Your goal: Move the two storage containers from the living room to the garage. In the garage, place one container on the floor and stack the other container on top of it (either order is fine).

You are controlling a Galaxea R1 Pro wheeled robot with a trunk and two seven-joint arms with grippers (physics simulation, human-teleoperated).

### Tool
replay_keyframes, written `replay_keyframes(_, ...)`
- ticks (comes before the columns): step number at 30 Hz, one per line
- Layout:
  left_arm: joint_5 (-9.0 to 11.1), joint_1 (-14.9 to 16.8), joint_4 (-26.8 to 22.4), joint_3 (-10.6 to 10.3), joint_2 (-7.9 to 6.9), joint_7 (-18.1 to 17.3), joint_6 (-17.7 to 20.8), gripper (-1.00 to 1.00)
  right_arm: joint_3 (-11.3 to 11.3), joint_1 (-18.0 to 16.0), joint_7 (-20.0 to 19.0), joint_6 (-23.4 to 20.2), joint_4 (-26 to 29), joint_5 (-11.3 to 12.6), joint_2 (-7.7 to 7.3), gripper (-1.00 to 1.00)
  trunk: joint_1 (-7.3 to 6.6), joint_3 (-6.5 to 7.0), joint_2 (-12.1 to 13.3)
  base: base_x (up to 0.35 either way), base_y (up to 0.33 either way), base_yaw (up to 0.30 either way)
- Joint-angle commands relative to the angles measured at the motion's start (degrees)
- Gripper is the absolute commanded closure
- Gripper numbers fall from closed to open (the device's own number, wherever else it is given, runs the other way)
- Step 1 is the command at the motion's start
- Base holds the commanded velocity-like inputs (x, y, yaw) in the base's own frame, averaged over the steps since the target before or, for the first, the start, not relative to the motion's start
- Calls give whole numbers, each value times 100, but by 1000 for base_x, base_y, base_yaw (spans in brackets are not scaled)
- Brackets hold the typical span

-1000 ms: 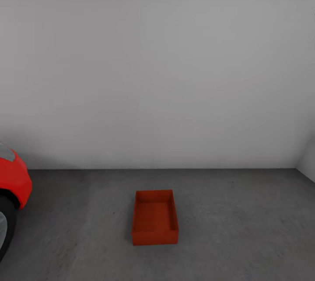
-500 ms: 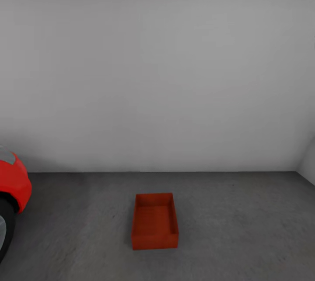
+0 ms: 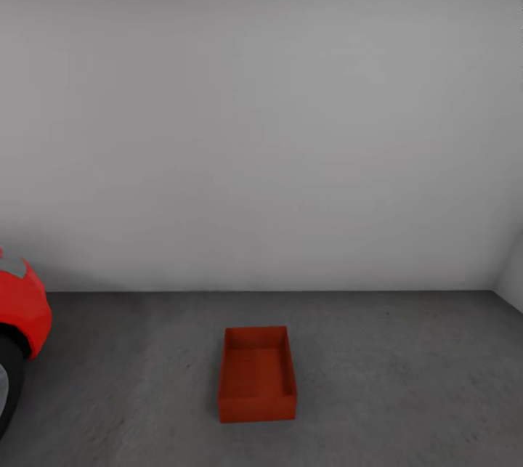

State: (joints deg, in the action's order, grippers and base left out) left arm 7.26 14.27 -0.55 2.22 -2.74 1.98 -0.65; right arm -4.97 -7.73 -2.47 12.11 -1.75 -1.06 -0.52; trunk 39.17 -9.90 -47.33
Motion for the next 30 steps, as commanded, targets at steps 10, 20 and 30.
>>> replay_keyframes(10, 107, 5, 25, 48, 12, 3, -9, -100, -31, -9, -7, 53, -19, 22, -33, -100, 1, 85, -6, 0, 0, 0)
replay_keyframes(20, 158, 5, 53, 50, 33, -32, -13, -100, -30, -9, 0, 63, -19, 19, -51, -100, 1, 178, -6, 0, 0, 0)
replay_keyframes(30, 169, 5, 55, 50, 23, -34, -4, -100, -34, -9, 1, 85, -19, -16, -42, -100, 1, 271, -6, 0, 0, 0)
